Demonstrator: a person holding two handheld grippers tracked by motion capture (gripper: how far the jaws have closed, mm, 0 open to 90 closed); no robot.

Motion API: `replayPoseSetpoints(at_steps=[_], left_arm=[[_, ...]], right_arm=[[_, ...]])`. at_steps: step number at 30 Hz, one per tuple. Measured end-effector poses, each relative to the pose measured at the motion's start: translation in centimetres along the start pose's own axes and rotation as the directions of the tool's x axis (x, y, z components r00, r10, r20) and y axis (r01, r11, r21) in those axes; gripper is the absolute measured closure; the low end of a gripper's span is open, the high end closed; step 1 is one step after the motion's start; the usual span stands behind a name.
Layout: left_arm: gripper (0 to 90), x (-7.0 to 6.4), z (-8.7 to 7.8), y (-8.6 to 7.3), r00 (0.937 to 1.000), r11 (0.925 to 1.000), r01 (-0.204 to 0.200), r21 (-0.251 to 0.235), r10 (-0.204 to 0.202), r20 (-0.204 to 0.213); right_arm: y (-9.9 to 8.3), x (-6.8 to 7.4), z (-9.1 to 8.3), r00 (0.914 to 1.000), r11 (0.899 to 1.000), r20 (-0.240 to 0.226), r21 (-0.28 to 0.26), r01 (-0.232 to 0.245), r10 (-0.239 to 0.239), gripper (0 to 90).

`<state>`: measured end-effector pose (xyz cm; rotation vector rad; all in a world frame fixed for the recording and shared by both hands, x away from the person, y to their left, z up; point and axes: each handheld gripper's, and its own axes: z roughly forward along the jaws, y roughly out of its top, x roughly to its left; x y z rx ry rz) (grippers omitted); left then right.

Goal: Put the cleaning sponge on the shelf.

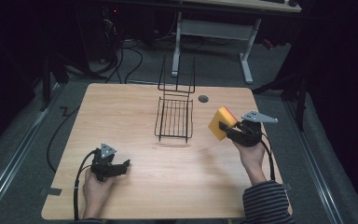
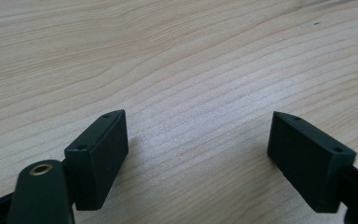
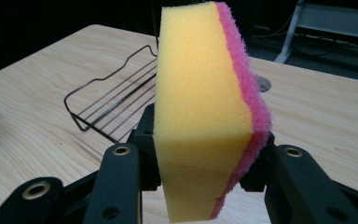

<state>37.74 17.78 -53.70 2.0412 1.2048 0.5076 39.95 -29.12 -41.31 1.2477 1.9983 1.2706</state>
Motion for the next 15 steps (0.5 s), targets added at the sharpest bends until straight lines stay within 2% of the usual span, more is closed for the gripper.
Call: replayPoseSetpoints(at_steps=[15], left_arm=[[20.8,0.0,0.0,0.0,1.0,1.0,0.0,0.0,0.0,0.0]], right_arm=[[1.4,1.4,0.4,0.9988,0.999,-0.034,-0.011,0.035,-0.035,60.2]])
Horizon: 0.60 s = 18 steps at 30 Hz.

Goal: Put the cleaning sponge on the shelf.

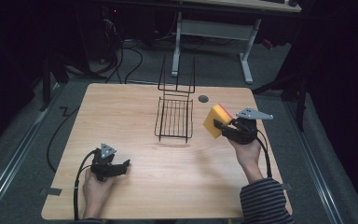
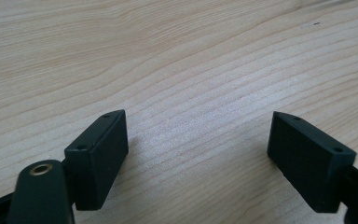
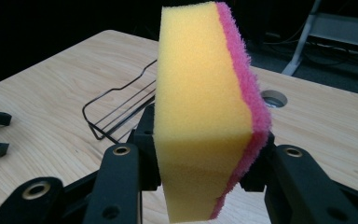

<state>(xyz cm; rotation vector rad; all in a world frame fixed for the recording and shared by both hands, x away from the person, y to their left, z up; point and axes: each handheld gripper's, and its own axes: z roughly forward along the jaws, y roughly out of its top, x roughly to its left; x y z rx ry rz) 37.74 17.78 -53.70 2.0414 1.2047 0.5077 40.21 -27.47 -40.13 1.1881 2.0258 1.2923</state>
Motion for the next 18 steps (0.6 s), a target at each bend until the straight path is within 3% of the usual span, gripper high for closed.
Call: replayPoseSetpoints(at_steps=[18], left_arm=[[20.8,0.0,0.0,0.0,1.0,1.0,0.0,0.0,0.0,0.0]], right_arm=[[1.7,1.7,1.8,0.9989,1.0,-0.04,-0.002,0.023,-0.023,60.2]])
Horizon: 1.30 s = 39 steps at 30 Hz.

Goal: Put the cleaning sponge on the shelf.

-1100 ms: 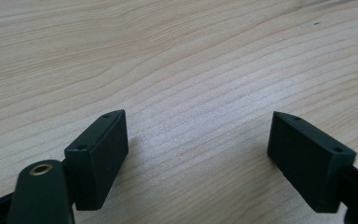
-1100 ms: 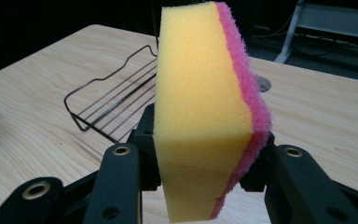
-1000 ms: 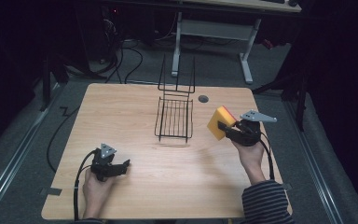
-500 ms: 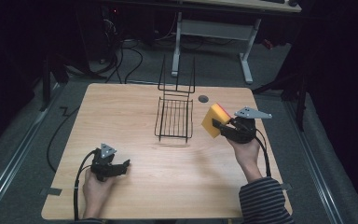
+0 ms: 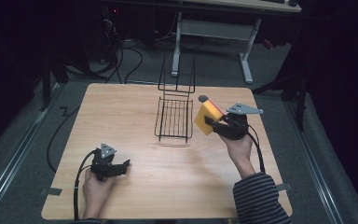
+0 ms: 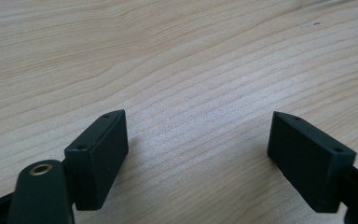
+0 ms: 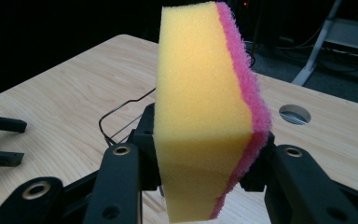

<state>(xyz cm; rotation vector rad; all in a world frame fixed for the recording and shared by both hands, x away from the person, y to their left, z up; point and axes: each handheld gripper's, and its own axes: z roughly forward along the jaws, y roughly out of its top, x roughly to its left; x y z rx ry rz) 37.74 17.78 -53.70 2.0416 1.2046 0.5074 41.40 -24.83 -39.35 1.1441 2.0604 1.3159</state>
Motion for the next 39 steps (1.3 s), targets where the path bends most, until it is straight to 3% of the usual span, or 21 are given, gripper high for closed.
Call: replayPoseSetpoints(at_steps=[13,39], left_arm=[[20.8,0.0,0.0,0.0,1.0,1.0,0.0,0.0,0.0,0.0],[20.8,0.0,0.0,0.0,1.0,1.0,-0.001,0.001,0.001,0.0]], right_arm=[[1.1,1.2,2.0,0.9993,0.999,-0.011,0.013,0.037,-0.037,60.1],[1.6,2.6,5.8,0.9974,0.997,-0.035,0.051,0.064,-0.062,60.0]])
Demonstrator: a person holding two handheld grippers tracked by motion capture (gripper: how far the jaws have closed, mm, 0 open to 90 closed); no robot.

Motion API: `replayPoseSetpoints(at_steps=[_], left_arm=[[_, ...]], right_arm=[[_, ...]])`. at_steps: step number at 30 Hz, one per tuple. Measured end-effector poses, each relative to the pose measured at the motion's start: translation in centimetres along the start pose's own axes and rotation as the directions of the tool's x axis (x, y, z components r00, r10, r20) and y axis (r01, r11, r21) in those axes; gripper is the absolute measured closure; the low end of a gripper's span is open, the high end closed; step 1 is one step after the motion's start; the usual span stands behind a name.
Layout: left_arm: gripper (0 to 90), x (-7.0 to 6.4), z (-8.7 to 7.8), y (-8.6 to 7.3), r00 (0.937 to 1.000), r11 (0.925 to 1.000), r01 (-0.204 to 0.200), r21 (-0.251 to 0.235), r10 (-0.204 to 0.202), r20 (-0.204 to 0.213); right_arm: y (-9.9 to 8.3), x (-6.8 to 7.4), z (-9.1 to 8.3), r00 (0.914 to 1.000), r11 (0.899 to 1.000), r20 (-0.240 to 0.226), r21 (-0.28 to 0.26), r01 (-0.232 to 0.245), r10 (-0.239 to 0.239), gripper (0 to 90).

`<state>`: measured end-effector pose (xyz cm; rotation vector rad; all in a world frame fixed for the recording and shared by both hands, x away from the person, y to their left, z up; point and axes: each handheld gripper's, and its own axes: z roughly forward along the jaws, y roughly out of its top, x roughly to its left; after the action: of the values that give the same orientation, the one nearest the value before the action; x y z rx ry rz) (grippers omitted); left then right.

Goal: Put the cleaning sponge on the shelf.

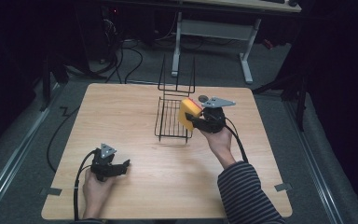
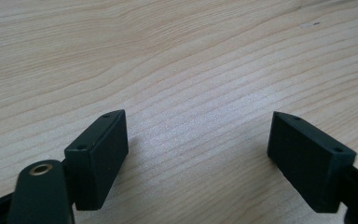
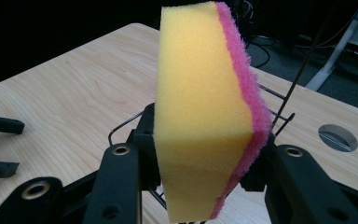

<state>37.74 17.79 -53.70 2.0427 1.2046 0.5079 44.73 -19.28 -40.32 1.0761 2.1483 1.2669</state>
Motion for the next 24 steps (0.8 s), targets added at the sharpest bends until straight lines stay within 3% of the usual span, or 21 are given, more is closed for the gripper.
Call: replayPoseSetpoints(at_steps=[17,24], left_arm=[[20.8,0.0,0.0,0.0,1.0,1.0,0.0,0.0,0.0,0.001],[20.8,0.0,0.0,0.0,1.0,1.0,0.001,0.0,-0.001,0.001]], right_arm=[[-0.5,0.0,2.7,1.0,0.999,-0.001,0.043,0.001,-0.001,59.8],[-1.0,0.9,4.3,0.9998,0.998,-0.012,0.066,0.016,-0.015,59.7]])
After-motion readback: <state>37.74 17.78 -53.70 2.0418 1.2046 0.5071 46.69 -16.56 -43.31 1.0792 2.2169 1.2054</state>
